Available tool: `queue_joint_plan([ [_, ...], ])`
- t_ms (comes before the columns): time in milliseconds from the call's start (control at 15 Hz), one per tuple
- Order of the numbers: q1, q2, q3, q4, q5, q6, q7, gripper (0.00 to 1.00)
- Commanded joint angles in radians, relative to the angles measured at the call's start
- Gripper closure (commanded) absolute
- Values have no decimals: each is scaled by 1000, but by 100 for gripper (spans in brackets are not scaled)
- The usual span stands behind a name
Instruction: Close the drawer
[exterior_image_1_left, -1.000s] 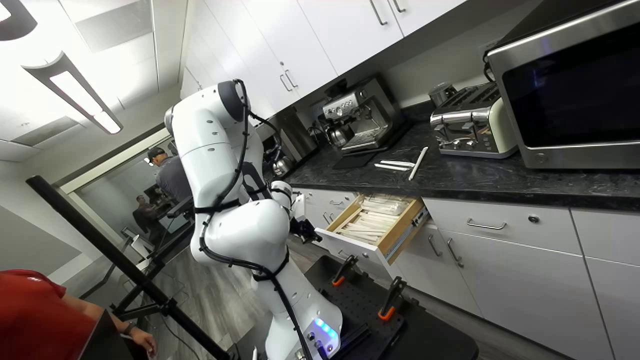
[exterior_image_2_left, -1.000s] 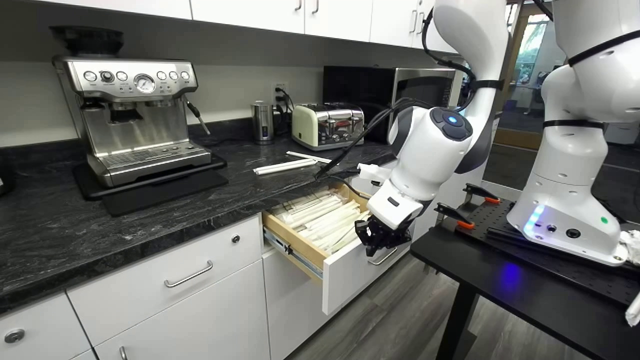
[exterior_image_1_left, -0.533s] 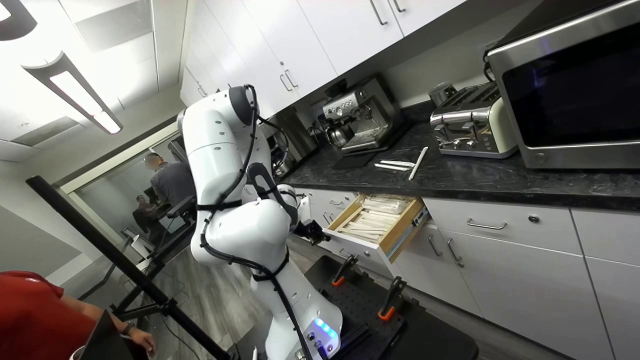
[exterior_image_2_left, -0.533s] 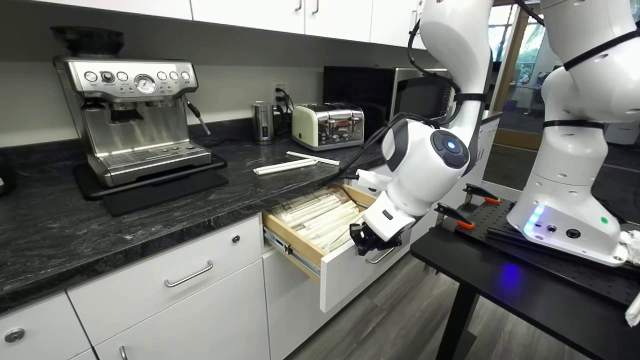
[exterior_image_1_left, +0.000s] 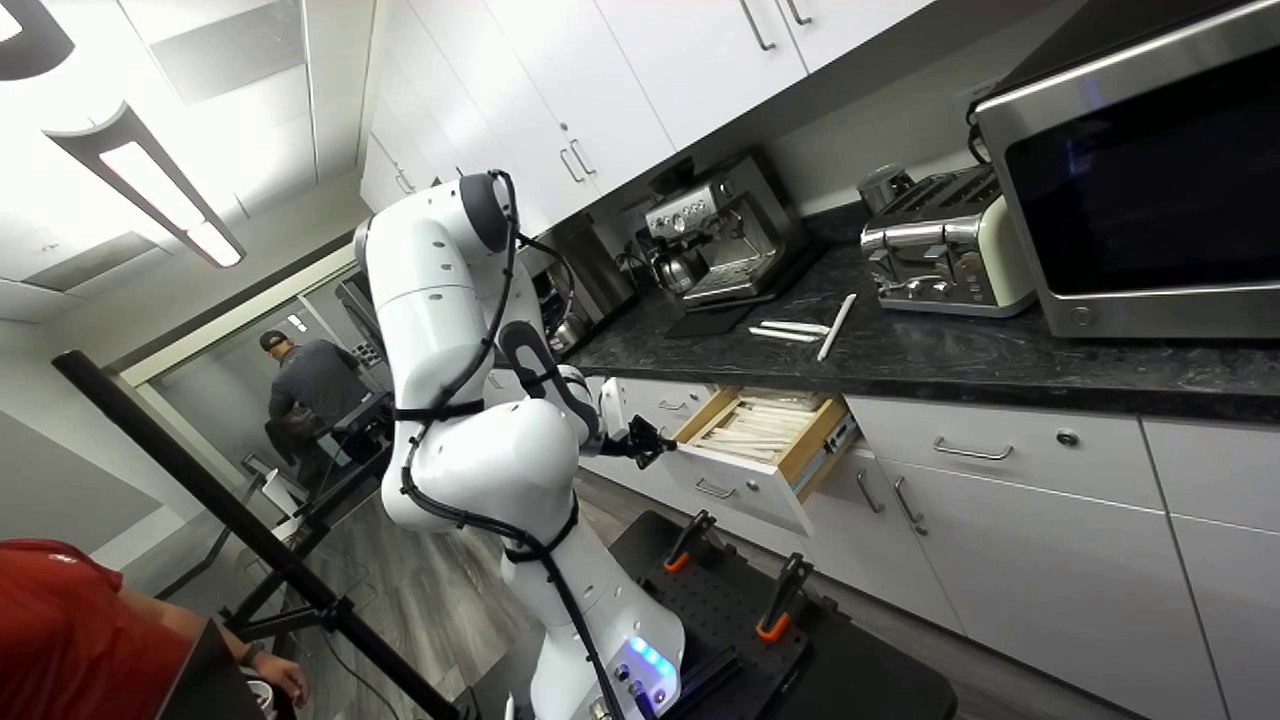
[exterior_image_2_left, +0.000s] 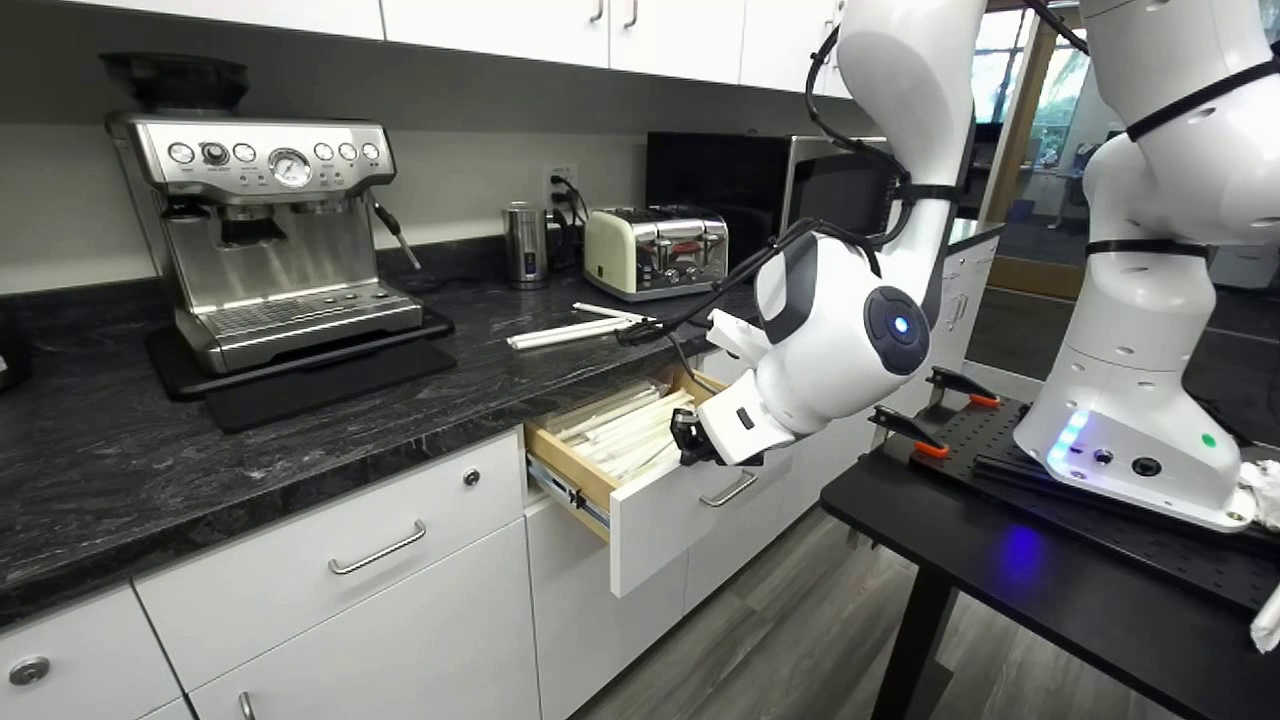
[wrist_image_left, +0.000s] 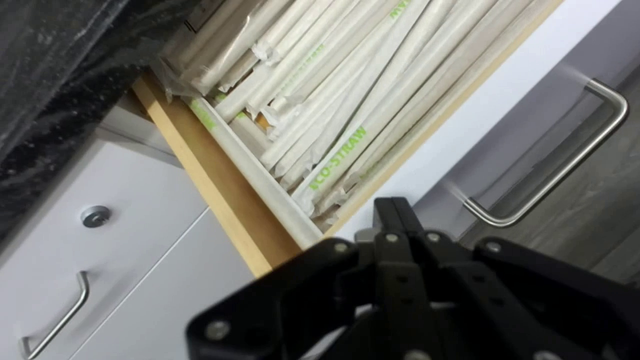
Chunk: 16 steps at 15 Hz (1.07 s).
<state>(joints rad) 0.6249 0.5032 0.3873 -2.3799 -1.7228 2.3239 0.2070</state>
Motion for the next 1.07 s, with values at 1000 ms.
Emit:
queue_joint_plan([
  [1000,-105,166,-12,160,-224,-97,42,100],
])
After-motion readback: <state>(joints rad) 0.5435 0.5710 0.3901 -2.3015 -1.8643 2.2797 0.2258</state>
